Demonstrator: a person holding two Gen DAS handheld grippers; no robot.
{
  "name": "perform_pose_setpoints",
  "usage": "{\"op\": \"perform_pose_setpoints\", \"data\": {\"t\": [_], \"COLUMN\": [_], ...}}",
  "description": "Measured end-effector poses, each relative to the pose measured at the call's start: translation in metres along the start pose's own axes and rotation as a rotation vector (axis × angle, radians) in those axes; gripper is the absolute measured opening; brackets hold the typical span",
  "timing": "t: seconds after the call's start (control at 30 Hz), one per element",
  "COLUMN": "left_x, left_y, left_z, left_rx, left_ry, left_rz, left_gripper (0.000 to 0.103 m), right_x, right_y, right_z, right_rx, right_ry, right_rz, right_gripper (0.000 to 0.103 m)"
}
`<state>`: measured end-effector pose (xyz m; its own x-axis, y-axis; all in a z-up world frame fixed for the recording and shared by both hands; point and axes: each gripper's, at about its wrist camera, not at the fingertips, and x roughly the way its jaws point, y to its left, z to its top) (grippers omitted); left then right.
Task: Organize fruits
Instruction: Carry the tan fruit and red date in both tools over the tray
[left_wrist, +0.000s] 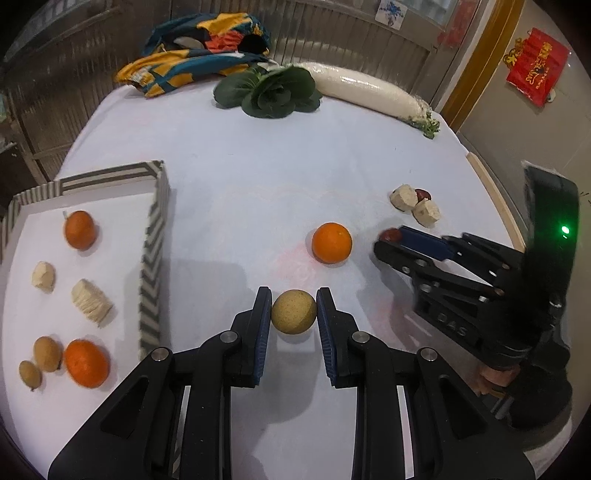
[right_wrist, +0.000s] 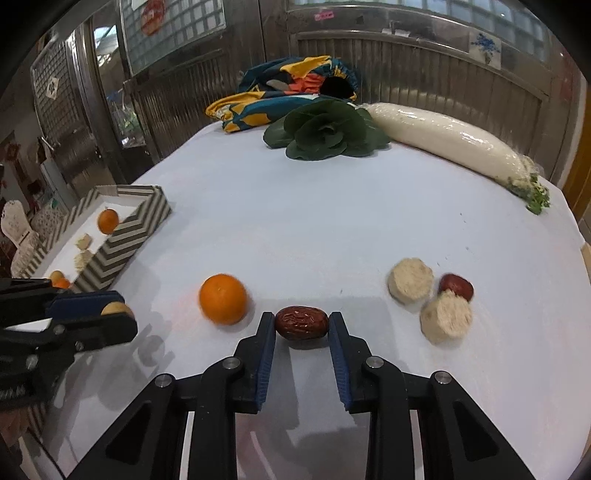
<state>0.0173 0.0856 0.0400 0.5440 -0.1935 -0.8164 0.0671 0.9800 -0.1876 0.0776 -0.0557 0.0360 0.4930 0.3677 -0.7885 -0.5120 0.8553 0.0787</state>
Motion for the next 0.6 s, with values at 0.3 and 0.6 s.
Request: {"op": "perform_pose_setpoints", "data": {"t": [0.3, 0.6], "left_x": [-0.027, -0.055], "left_y": [0.010, 0.027], "left_z": [-0.017, -0.035], "left_rx": [0.002, -0.004], "left_ry": [-0.064, -0.121], "left_rz": [0.061, 0.110], "left_gripper": [0.024, 0.024], "right_x": [-0.043, -0.055], "right_y": [0.026, 0.073], "right_z": [-0.022, -0.032], "right_rx": [0.000, -0.044], "right_ry": [-0.073, -0.090], "right_rz": [0.040, 0.098], "right_gripper": [0.028, 0.028]}}
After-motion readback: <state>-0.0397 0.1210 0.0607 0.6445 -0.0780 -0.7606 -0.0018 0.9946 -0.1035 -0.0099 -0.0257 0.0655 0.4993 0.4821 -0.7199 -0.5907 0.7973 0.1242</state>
